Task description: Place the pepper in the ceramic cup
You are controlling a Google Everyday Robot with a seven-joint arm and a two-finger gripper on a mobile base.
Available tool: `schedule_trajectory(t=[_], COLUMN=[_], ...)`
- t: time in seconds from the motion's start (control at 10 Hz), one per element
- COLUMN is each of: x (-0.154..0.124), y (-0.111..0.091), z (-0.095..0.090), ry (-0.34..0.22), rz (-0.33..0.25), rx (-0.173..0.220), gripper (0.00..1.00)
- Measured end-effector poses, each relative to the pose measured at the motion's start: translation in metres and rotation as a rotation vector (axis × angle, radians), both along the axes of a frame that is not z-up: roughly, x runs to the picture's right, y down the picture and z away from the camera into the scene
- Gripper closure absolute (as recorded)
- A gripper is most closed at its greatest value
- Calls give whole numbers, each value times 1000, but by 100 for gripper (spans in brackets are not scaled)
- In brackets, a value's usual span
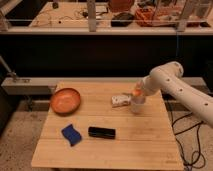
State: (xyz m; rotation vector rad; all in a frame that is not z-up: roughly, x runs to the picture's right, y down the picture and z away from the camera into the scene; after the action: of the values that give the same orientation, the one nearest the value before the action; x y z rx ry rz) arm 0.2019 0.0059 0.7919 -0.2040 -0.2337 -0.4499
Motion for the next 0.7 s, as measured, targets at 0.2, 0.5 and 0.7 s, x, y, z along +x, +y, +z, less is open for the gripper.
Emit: schedule_trajectory(t=[0.2,0.5,0.7], x=[0,0,0], y=[0,0,0], z=[0,1,0], ry=[0,-3,-3], rz=[3,8,11], rx=[2,2,4], gripper=[60,58,58])
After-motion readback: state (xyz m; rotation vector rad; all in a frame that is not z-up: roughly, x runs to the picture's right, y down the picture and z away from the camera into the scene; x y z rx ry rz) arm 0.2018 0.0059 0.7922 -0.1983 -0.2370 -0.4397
